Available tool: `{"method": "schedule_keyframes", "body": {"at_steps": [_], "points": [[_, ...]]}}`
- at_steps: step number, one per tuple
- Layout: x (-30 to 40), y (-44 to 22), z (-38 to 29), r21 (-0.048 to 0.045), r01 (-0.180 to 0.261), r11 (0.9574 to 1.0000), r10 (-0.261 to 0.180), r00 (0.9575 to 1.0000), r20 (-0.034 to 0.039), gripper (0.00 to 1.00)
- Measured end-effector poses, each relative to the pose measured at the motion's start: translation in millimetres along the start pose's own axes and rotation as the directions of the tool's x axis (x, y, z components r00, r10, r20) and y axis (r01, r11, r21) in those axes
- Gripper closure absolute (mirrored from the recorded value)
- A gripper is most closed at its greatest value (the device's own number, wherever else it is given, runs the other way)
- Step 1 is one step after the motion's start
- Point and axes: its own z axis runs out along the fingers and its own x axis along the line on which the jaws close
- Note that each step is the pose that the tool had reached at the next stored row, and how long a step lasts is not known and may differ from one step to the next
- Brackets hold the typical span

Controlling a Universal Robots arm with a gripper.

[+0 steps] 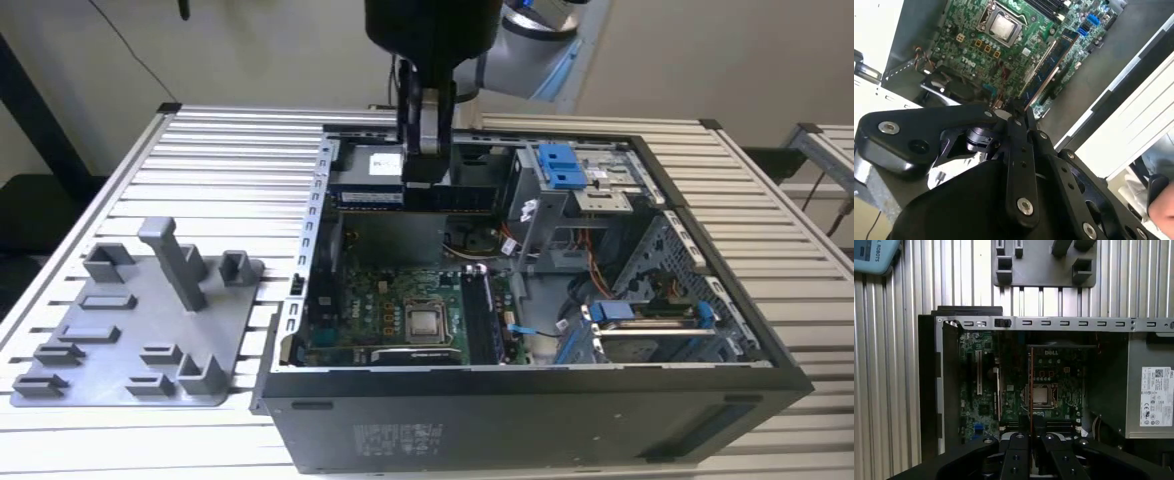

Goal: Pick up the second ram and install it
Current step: 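Pick up the second ram and move it above second insertion slot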

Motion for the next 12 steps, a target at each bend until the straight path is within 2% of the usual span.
{"method": "schedule_keyframes", "body": {"at_steps": [12], "points": [[-0.5,-23.9,-0.4,0.0001,0.0,1.0,0.0,1.0,0.0001,0.86]]}}
